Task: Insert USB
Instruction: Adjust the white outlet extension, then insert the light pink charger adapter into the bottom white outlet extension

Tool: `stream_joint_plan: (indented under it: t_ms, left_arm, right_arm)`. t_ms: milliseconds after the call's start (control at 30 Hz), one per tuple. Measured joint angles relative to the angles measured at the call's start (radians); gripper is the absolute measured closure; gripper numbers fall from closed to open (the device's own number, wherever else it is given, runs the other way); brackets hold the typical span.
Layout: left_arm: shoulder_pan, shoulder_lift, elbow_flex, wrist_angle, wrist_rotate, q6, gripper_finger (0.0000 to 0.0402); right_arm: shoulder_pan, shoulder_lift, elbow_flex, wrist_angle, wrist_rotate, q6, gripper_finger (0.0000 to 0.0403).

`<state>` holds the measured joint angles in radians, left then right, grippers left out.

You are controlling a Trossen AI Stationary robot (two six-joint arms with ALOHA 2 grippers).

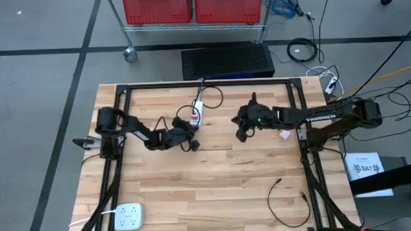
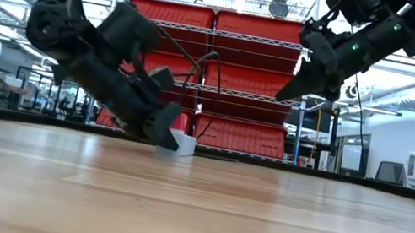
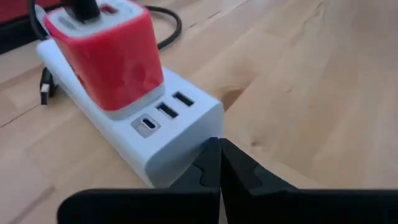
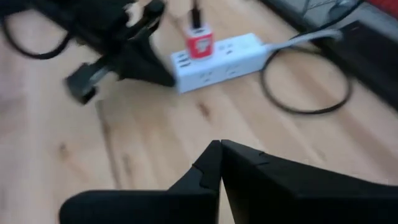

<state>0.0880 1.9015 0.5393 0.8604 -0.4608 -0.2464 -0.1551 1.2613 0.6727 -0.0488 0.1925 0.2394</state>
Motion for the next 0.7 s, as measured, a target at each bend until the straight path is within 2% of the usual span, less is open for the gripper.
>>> stream_joint_plan:
  t_ms: [167, 333, 400, 500, 700]
  left_arm:
    - [0.063, 0.027, 0.041, -0.001, 0.000, 0.043, 0.0400]
    - [0.142, 0.027, 0.042, -0.002, -0.003, 0.078, 0.0401]
    - [0.165, 0.016, 0.042, -0.013, 0.042, 0.077, 0.0401]
    - [0.171, -0.030, 0.039, -0.024, 0.129, 0.074, 0.0401]
    - [0.119, -0.222, 0.038, -0.199, 0.153, 0.102, 0.0401]
  right_arm:
    - [0.008, 0.000, 0.000, -0.011, -0.087, 0.010, 0.0403]
    - [0.024, -0.014, 0.001, -0.071, -0.091, 0.015, 0.0403]
    - [0.028, -0.035, 0.001, -0.122, -0.092, 0.039, 0.0403]
    - [0.027, -0.092, 0.002, -0.260, -0.095, 0.112, 0.0403]
    - [0.033, -0.223, 0.003, -0.660, -0.095, 0.384, 0.0402]
